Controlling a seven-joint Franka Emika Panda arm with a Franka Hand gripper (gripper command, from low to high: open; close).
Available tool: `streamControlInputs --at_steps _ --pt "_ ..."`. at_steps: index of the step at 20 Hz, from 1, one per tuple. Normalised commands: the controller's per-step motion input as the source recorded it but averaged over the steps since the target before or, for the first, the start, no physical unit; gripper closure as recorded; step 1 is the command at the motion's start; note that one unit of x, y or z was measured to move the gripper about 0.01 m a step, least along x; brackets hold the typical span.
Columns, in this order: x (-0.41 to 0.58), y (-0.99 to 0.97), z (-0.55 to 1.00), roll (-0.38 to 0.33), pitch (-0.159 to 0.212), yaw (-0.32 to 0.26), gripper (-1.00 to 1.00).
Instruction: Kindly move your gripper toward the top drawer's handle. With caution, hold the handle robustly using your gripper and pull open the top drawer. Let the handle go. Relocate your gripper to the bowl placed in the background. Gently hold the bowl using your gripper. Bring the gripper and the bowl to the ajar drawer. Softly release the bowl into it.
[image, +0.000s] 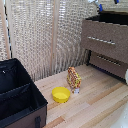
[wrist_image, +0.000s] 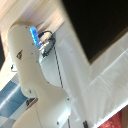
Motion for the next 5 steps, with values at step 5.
streamControlInputs --at_steps 5 --pt "0.318 0.58 -0.82 -0.077 -0.032 0.029 -1.0"
